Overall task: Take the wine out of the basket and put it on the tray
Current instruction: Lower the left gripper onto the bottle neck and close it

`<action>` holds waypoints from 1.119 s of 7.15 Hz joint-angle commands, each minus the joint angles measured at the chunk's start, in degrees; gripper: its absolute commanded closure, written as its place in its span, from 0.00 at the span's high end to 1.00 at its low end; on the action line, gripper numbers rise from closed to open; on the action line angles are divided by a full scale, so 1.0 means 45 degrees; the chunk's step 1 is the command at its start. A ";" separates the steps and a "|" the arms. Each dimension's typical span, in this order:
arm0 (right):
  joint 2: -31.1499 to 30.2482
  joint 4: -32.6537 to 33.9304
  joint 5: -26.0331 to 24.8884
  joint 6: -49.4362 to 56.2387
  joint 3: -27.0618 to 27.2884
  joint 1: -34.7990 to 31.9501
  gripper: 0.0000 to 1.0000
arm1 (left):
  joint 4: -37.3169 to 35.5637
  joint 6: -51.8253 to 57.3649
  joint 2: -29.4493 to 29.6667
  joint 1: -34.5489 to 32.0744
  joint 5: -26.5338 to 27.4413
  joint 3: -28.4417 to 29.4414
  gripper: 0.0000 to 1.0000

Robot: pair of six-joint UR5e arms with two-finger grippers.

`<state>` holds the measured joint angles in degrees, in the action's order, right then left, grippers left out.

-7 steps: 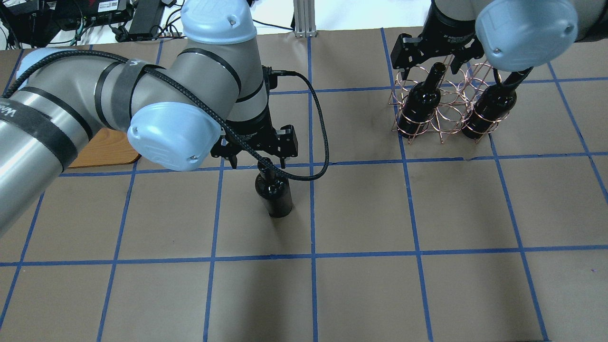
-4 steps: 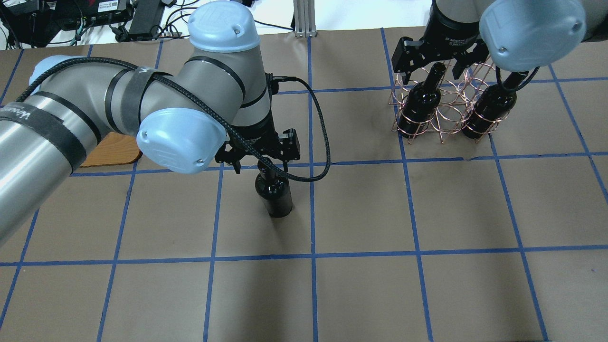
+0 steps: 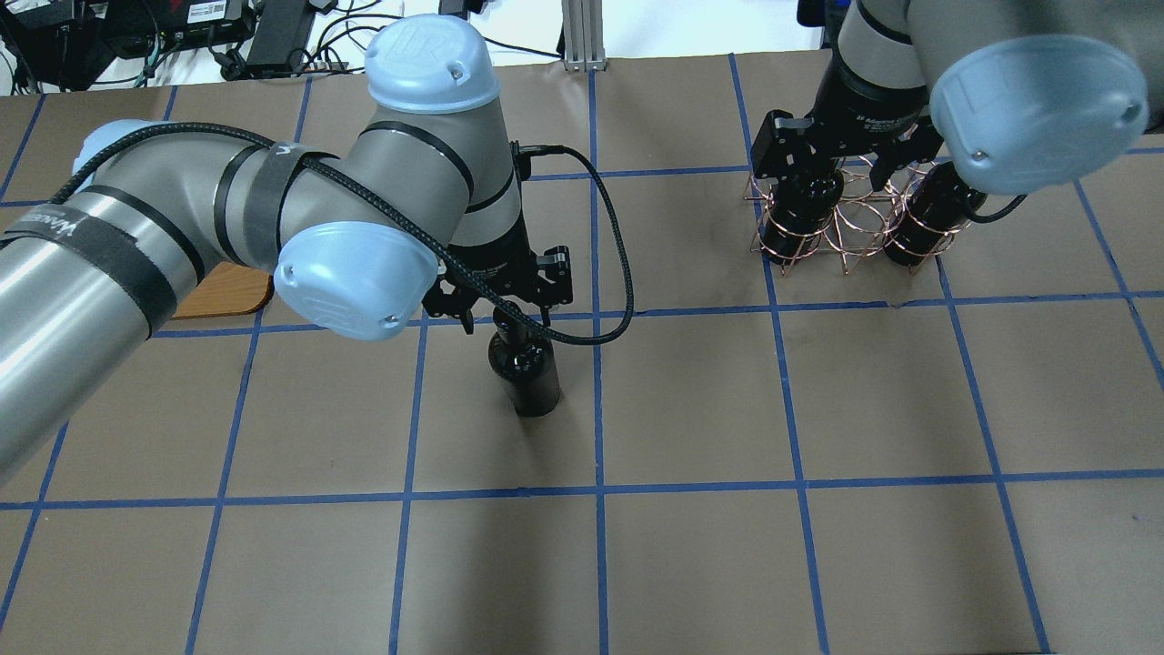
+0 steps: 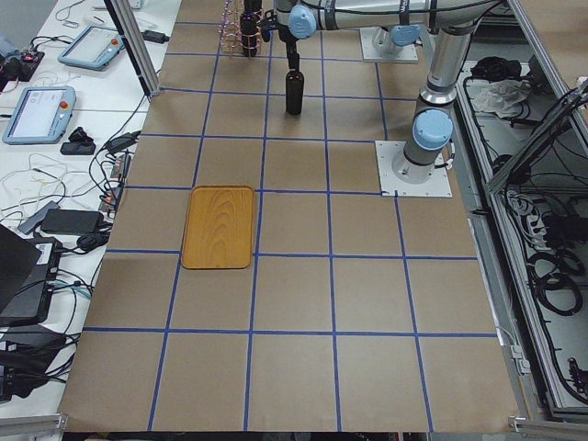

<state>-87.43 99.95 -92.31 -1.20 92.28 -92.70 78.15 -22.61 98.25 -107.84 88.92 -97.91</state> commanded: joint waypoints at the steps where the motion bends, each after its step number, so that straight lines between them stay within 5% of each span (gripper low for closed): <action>1: -0.0238 -0.0490 0.0585 -0.0490 0.0118 -0.0006 1.00 | -0.0042 -0.0405 -0.0055 0.0000 -0.0014 0.0000 0.72; 5: -0.0218 -0.0552 0.0631 -0.1179 0.0118 0.0033 1.00 | 0.0173 -0.0641 -0.0192 -0.0039 -0.0639 -0.0039 0.71; 8: -0.0219 -0.0455 0.0590 -0.1121 0.0118 0.0053 1.00 | 0.0096 -0.0680 -0.0426 -0.0039 -0.0484 -0.0333 0.44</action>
<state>-88.41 97.70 -89.73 -6.46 92.81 -92.50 78.85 -25.60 96.59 -108.01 86.47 -99.18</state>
